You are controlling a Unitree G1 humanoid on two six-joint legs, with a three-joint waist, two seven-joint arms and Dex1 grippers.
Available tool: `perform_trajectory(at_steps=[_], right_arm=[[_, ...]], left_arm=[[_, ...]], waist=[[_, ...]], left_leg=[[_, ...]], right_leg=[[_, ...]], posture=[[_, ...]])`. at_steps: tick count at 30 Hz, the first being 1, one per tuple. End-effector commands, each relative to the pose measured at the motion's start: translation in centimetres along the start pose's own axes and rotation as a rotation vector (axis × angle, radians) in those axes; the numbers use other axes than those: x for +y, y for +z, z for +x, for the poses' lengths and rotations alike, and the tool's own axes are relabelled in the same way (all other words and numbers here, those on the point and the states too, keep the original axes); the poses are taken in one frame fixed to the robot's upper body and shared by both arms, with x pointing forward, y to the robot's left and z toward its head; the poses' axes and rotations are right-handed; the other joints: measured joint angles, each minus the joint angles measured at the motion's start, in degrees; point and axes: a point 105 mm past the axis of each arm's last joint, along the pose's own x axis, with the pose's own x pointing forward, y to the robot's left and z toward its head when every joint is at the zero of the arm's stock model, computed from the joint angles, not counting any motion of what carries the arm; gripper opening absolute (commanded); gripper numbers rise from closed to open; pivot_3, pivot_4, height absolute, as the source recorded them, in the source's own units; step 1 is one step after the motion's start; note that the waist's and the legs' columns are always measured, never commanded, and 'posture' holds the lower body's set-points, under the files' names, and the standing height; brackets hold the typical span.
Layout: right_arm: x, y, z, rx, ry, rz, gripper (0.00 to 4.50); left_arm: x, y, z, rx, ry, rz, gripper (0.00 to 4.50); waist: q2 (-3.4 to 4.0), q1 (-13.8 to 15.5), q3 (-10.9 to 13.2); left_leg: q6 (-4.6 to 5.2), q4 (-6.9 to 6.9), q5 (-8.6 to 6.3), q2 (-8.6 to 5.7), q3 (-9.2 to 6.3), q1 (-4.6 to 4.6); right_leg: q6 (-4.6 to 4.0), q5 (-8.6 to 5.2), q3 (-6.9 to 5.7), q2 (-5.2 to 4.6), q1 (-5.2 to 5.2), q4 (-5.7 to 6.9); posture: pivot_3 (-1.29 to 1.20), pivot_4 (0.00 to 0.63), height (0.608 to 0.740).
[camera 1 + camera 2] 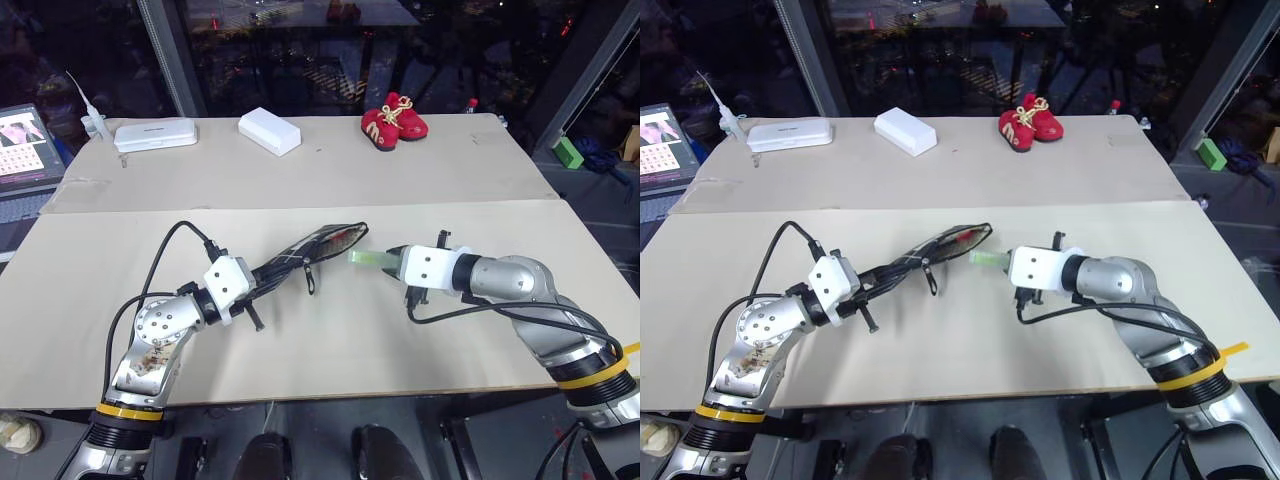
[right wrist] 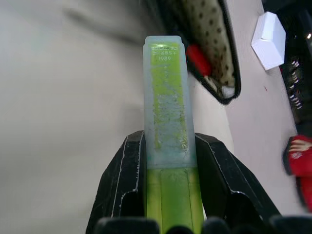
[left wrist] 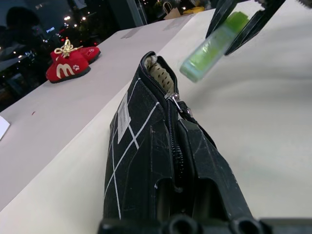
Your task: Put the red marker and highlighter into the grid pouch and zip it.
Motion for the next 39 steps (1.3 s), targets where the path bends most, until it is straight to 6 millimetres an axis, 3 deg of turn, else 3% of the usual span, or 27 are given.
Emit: perform_trajectory(at_steps=[1,14,29,39], right_arm=[[-2.0,0.9,-0.2,-0.03,-0.074,-0.062,1.04],[-1.7,1.5,1.1,-0.038,-0.065,-0.125,1.04],[-4.3,2.1,0.1,-0.055,-0.083,-0.138,1.04],[-2.2,3.1,1.8,-0.088,-0.028,-0.156,1.04]], left_arm=[[0.1,1.2,0.2,-0.044,-0.003,0.027,0.0],[0.2,1.1,0.2,-0.043,-0.011,0.029,0.0],[0.0,1.0,0.1,-0.038,-0.02,0.026,0.0],[0.1,1.0,0.1,-0.035,-0.025,0.029,0.0]], waist=[[0.0,0.0,0.0],[0.0,0.2,0.0],[0.01,0.2,0.0],[0.01,0.2,0.0]], left_leg=[[0.0,0.0,0.0,0.01,0.0,-0.01],[0.0,0.02,0.0,0.02,0.01,-0.03],[0.0,0.02,0.0,0.02,0.01,-0.03],[0.0,0.02,0.0,0.02,0.02,-0.02]], right_leg=[[0.0,0.0,0.0,0.01,-0.01,0.0],[-0.01,0.0,-0.03,0.0,-0.02,0.04],[-0.01,0.01,-0.04,0.01,-0.02,0.05],[-0.02,0.01,-0.03,0.01,-0.02,0.07]], posture=[[0.0,0.15,0.74],[0.0,0.15,0.74],[0.0,0.15,0.74],[0.0,0.15,0.74]])
